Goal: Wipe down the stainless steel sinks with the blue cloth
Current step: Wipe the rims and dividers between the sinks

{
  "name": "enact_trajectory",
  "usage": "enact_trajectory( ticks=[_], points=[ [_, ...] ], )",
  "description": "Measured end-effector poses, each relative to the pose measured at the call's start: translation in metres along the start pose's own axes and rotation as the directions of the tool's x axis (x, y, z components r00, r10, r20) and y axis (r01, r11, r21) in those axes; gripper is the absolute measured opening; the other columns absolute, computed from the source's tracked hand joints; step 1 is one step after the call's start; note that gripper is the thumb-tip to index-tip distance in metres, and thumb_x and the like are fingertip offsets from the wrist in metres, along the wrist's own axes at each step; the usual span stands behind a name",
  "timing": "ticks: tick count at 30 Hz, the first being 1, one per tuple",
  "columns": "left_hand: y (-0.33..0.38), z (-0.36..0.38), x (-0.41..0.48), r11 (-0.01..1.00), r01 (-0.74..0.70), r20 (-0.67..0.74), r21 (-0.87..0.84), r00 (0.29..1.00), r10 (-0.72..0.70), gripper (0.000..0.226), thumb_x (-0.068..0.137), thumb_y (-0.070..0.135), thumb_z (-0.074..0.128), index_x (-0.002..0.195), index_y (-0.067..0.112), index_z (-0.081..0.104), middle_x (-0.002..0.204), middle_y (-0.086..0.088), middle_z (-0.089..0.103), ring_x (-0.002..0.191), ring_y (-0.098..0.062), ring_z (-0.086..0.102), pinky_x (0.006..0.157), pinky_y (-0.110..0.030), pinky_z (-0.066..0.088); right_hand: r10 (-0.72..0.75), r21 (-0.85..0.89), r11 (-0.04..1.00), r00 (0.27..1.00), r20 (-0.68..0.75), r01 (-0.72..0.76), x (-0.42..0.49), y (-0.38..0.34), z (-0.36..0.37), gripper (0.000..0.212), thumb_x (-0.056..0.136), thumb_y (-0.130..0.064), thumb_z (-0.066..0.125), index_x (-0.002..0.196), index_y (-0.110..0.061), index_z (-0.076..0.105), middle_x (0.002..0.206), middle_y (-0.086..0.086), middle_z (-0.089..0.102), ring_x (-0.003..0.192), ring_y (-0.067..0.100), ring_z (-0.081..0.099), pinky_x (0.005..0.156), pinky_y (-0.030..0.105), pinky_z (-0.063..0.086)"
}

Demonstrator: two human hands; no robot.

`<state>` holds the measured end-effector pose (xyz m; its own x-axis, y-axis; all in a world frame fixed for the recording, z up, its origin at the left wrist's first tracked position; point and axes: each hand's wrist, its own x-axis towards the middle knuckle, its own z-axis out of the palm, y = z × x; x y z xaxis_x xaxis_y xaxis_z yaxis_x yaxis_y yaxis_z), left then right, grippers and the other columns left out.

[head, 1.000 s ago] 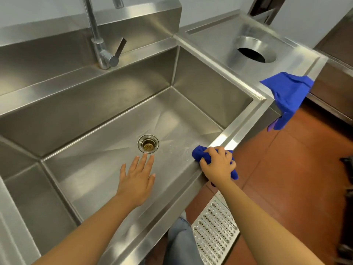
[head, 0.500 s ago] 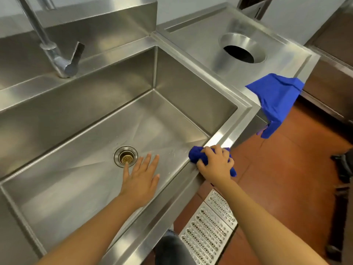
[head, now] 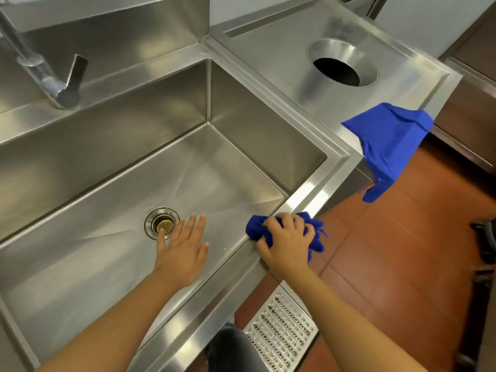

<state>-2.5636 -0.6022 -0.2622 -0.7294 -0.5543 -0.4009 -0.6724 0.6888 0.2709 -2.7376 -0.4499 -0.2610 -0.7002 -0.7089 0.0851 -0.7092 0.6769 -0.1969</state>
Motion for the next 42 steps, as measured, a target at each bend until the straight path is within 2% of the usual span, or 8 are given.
enact_trajectory(
  ticks=[4, 9, 16, 21, 25, 35, 38, 42],
  points=[
    [0.009, -0.004, 0.003, 0.999, 0.011, -0.013, -0.036, 1.000, -0.011, 0.072, 0.085, 0.052, 0.000, 0.152, 0.028, -0.013, 0.162, 0.005, -0.007, 0.149, -0.017, -0.006, 0.116, -0.051, -0.003, 0.132, 0.049, 0.990, 0.989, 0.061, -0.135, 0.040, 0.027, -0.009, 0.033, 0.072, -0.039, 0.045, 0.096, -0.024, 0.062, 0.105, -0.002, 0.053, 0.108, 0.027, 0.043, 0.094, 0.047, 0.023],
    [0.013, 0.001, 0.005, 0.999, 0.025, -0.031, -0.038, 0.999, -0.026, 0.073, 0.083, 0.056, -0.006, 0.149, 0.028, -0.017, 0.161, 0.006, -0.008, 0.148, -0.016, -0.008, 0.116, -0.050, -0.005, 0.291, 0.108, 0.952, 0.956, -0.041, -0.285, 0.019, 0.007, 0.000, 0.027, 0.070, -0.035, 0.052, 0.091, -0.021, 0.065, 0.111, 0.004, 0.059, 0.112, 0.034, 0.046, 0.096, 0.056, 0.030],
    [0.028, 0.001, 0.014, 0.999, 0.046, 0.015, -0.022, 0.999, -0.046, 0.061, 0.102, 0.043, 0.016, 0.150, 0.027, -0.017, 0.161, 0.005, -0.011, 0.148, -0.017, -0.009, 0.117, -0.050, -0.004, 0.027, 0.039, 0.999, 0.999, 0.016, -0.028, 0.019, 0.024, -0.003, 0.029, 0.074, -0.040, 0.045, 0.092, -0.025, 0.061, 0.106, 0.000, 0.055, 0.105, 0.031, 0.047, 0.090, 0.053, 0.030],
    [0.034, -0.001, 0.013, 0.999, 0.041, -0.003, -0.036, 0.999, -0.041, 0.059, 0.102, 0.045, 0.014, 0.151, 0.029, -0.016, 0.161, 0.006, -0.012, 0.148, -0.016, -0.011, 0.116, -0.049, -0.006, 0.234, 0.034, 0.970, 0.965, 0.120, -0.240, 0.076, 0.055, -0.014, 0.032, 0.085, -0.030, 0.053, 0.116, -0.024, 0.056, 0.127, 0.002, 0.044, 0.122, 0.029, 0.032, 0.098, 0.051, 0.024],
    [0.025, 0.001, 0.003, 0.996, 0.073, 0.001, -0.060, 0.997, -0.073, 0.061, 0.103, 0.043, 0.018, 0.150, 0.029, -0.018, 0.161, 0.006, -0.012, 0.148, -0.015, -0.010, 0.117, -0.049, -0.006, 0.387, 0.007, 0.922, 0.919, 0.073, -0.388, 0.070, 0.032, -0.010, 0.034, 0.084, -0.029, 0.054, 0.117, -0.021, 0.056, 0.128, 0.005, 0.044, 0.123, 0.032, 0.031, 0.098, 0.053, 0.025],
    [0.020, -0.006, -0.004, 0.998, 0.028, 0.016, -0.054, 0.999, -0.027, 0.060, 0.103, 0.042, 0.018, 0.152, 0.028, -0.014, 0.162, 0.004, -0.008, 0.148, -0.017, -0.007, 0.117, -0.051, -0.003, 0.214, 0.035, 0.976, 0.975, 0.054, -0.216, -0.014, -0.023, 0.000, 0.030, 0.067, -0.023, 0.077, 0.093, -0.018, 0.064, 0.111, 0.011, 0.059, 0.105, 0.043, 0.053, 0.077, 0.059, 0.043],
    [0.024, -0.013, -0.002, 0.998, -0.031, -0.022, -0.050, 0.999, 0.030, 0.060, 0.103, 0.042, 0.019, 0.152, 0.028, -0.014, 0.162, 0.005, -0.008, 0.149, -0.017, -0.007, 0.117, -0.049, -0.002, 0.247, -0.038, 0.969, 0.963, 0.108, -0.244, 0.011, -0.009, -0.009, 0.029, 0.085, -0.027, 0.062, 0.113, -0.020, 0.059, 0.126, 0.011, 0.049, 0.118, 0.039, 0.041, 0.089, 0.057, 0.036],
    [0.023, -0.016, -0.006, 0.996, -0.013, -0.032, -0.087, 0.999, 0.011, 0.060, 0.103, 0.041, 0.019, 0.152, 0.027, -0.014, 0.162, 0.004, -0.007, 0.149, -0.016, -0.006, 0.118, -0.050, 0.000, 0.435, 0.017, 0.888, 0.849, 0.299, -0.460, 0.065, 0.011, -0.026, 0.032, 0.093, -0.030, 0.048, 0.124, -0.026, 0.046, 0.135, 0.005, 0.034, 0.128, 0.033, 0.023, 0.098, 0.053, 0.030]
  ],
)
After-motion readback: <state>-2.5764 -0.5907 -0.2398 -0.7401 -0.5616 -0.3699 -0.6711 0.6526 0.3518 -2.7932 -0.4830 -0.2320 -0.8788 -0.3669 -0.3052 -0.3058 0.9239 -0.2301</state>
